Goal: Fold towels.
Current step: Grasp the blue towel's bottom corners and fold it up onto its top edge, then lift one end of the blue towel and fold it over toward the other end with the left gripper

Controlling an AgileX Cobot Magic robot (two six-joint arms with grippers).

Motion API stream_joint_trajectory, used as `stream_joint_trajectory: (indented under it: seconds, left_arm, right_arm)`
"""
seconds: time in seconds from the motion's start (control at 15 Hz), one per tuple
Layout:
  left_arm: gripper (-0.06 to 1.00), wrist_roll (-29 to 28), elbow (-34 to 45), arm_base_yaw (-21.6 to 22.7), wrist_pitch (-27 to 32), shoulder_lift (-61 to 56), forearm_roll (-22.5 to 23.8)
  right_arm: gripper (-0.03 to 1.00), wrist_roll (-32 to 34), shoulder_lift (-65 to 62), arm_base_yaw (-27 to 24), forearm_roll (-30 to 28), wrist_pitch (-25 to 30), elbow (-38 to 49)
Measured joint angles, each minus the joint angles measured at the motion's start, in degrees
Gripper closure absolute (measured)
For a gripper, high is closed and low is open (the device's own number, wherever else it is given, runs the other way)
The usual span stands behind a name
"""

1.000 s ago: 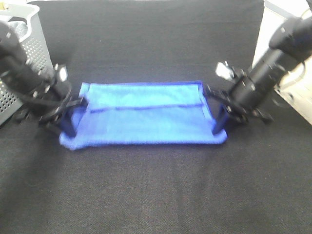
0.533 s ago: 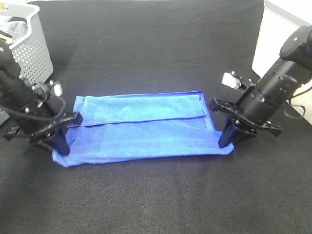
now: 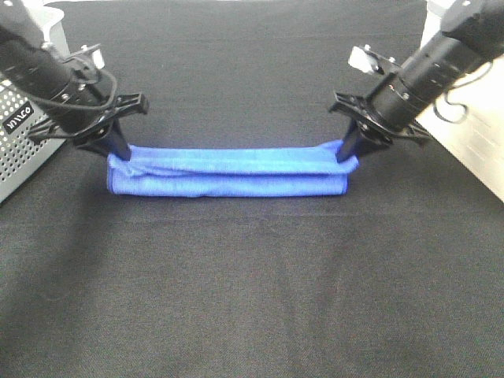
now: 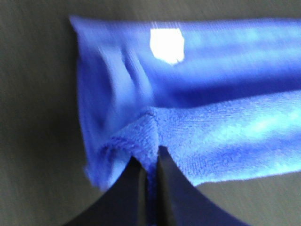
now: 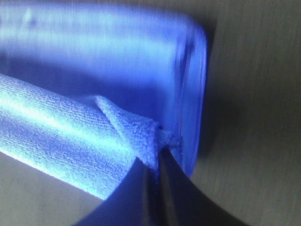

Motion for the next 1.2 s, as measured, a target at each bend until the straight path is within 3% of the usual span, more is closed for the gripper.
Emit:
stream_joint_trajectory:
  seconds: [0.33,0.47,0.53,0.6,0.67,0.73,1.0,1.2]
  left_arm:
    - [0.93,-0.74,-4.98,0.00,-4.47,6.30,0.92]
    - [0.86,-0.74,-5.10,0.00,-5.33,6.53,-0.11]
    - [0.73,-0.74,-5.10,0.00,-5.50,6.53,-0.34]
    - [0.46,-0.74,-5.16,0.00,-5.33,6.53,-0.34]
    - [0.29,-0.74,-5.16,0.00,-4.64,6.47,-0.17]
    - [0.17,-0.74,-5.16,0.00,-4.35,6.36,1.03]
    - [0.10,-2.23,-5.16,0.06,-3.21,5.16,5.50]
    - [0.10,-2.29,-5.16,0.06,-2.46,6.88,4.98]
  right_arm:
    - [0.96,0.11,6.93,0.00,-0.46,0.40,-5.21]
    - [0.80,0.40,8.37,0.00,-0.92,0.34,-5.21]
    - [0.64,0.52,8.37,0.00,-1.09,0.34,-5.27]
    - [0.37,1.89,8.37,0.00,-1.72,0.46,-5.96]
    - [0.21,2.35,8.19,0.00,-2.81,1.15,-6.65]
    - [0.13,2.98,7.68,0.00,-4.18,2.46,-7.16]
    - [0.07,4.87,4.30,0.00,-10.20,6.59,-7.39]
    - [0.07,5.10,4.01,0.00,-10.31,6.88,-7.39]
